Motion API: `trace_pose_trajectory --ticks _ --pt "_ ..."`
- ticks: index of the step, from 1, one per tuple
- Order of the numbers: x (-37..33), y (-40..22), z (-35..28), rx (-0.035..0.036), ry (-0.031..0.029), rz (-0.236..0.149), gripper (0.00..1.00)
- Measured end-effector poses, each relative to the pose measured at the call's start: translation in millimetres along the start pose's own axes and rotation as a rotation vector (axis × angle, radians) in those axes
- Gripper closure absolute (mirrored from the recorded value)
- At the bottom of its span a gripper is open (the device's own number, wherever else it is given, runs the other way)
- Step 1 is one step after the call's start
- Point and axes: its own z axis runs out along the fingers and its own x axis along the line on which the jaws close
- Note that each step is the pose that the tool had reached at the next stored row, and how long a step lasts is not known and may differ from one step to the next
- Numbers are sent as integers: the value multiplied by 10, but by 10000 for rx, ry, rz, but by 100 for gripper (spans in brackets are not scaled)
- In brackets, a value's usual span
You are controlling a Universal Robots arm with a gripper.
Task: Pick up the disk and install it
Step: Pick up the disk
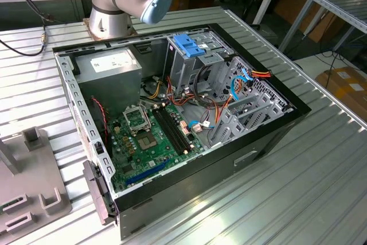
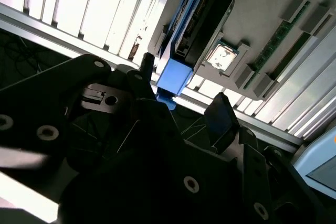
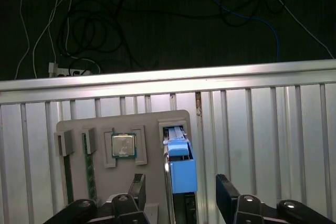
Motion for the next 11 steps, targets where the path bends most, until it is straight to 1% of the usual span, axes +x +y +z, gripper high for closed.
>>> trace_pose_trajectory --ticks 1,4,8,10,11 --pt "0 0 0 0 0 0 34" --pt "1 17 38 75 -10 -6 34" --pt "1 39 68 158 -17 -13 34" --pt "2 57 108 242 -23 -32 34" --pt "3 66 126 266 -23 -41 34"
